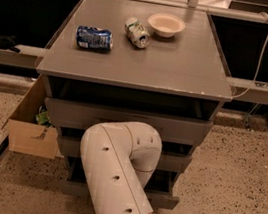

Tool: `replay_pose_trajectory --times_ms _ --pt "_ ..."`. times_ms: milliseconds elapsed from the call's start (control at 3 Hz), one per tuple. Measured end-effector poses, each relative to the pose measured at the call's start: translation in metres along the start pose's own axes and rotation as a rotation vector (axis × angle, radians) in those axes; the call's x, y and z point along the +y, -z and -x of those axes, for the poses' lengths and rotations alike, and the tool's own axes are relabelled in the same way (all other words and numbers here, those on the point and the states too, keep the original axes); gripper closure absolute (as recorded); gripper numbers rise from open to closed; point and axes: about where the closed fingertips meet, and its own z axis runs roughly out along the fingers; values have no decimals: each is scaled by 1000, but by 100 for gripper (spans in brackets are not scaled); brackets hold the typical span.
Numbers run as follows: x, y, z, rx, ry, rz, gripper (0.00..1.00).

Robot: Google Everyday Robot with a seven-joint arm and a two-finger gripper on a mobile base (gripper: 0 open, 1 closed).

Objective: Close bottom drawer

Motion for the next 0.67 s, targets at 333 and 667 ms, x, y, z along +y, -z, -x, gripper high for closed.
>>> replay_pose_trajectory --times_ms 333,667 --pt "-37 -7 -6 23 -31 -69 100" --pt "-42 -9 -6 25 -33 -75 100"
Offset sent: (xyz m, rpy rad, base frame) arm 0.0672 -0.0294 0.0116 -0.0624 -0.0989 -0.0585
